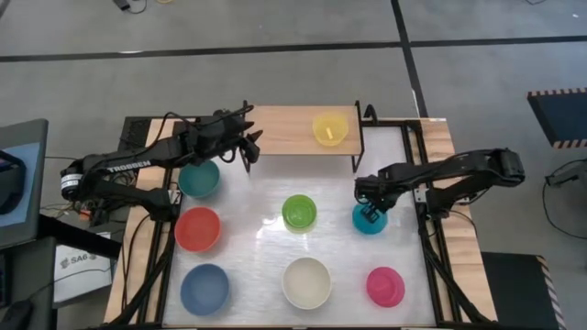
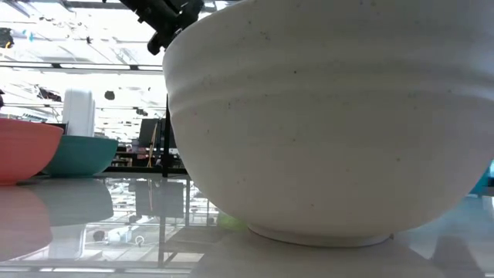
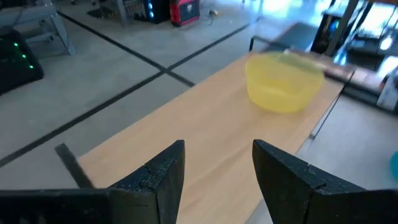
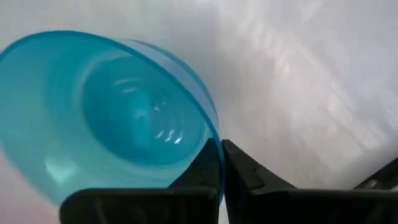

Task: Place and stack bowls onto a shelf
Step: Stack the light blue bowl on top of the yellow bowl on the shelf

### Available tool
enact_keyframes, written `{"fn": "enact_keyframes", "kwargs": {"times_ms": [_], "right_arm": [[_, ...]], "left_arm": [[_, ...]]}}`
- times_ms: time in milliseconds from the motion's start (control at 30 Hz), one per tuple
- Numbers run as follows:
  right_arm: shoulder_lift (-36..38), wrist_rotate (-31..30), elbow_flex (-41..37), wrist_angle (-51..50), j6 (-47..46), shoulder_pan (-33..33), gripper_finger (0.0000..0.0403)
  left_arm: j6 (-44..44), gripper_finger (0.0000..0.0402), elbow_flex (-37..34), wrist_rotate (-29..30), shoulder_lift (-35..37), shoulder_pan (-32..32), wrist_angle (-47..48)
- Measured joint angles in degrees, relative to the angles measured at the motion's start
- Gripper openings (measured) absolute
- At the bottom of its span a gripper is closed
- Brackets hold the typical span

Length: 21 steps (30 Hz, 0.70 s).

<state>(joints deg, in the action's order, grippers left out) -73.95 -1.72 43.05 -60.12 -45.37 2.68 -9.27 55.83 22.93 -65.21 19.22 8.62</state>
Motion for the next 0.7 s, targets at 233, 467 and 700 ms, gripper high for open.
{"fn": "enact_keyframes", "kwargs": {"times_ms": [233,467,700], "right_arm": [[6.0,-6.6,3.0,5.8,-6.9,-0.3,0.0035],[7.6,-7.9,5.8,7.3,-8.2,-0.4,0.0024],[7.5,-8.0,10.0,8.8,-6.1,-0.4,0.0028]], "left_arm": [[-0.4,0.0173,0.0,-4.4,-3.8,0.0,-6.5],[0.1,0.0173,1.0,-6.5,-5.3,0.0,-10.6],[1.8,0.0173,2.2,-6.4,-5.4,0.0,-10.9]]}}
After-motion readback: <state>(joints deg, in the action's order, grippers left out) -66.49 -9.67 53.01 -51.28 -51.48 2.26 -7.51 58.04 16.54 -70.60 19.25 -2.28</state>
